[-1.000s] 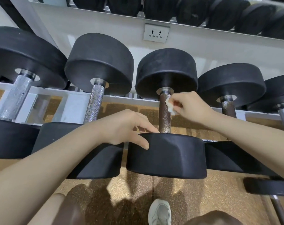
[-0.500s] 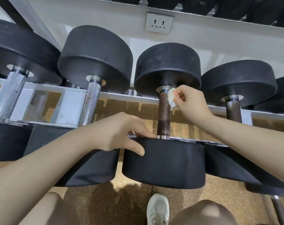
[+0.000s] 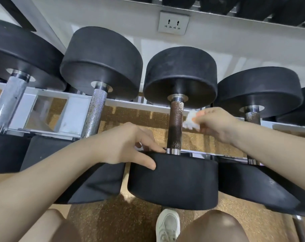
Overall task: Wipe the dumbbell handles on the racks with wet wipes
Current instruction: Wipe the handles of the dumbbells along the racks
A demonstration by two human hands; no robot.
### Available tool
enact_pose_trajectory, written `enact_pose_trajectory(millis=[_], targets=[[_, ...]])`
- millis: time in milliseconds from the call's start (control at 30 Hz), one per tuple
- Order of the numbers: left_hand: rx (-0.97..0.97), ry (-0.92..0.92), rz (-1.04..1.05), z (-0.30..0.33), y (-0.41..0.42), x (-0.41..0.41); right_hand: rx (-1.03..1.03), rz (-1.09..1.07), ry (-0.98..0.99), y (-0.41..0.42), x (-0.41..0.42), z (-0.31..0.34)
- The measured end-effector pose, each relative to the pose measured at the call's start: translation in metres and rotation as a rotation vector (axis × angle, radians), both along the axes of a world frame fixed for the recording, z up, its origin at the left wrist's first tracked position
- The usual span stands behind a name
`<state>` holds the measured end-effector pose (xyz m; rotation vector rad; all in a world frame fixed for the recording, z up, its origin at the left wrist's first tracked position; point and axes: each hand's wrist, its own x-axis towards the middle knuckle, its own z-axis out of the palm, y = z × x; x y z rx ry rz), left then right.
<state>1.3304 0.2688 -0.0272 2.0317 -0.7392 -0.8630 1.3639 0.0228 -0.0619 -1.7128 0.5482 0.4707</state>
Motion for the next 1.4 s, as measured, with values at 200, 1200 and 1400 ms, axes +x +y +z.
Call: enact_pose_trajectory(millis=[200,1200,1400], targets=[[-0.010,-0.012,-0.036,0.001,0.000,0.000,0.231,-0.275,0.029,0.020,0.023,0.001],[-0.048,-0.015,0.007,-0.004,0.001,-0.004,-0.285,0.516,0.248,0.020,-0.031,0.014],[-0.051,-0.023,0.002,-0.003,0.001,-0.005,-0.283,0.055,-0.251,0.020,-0.006,0.009]])
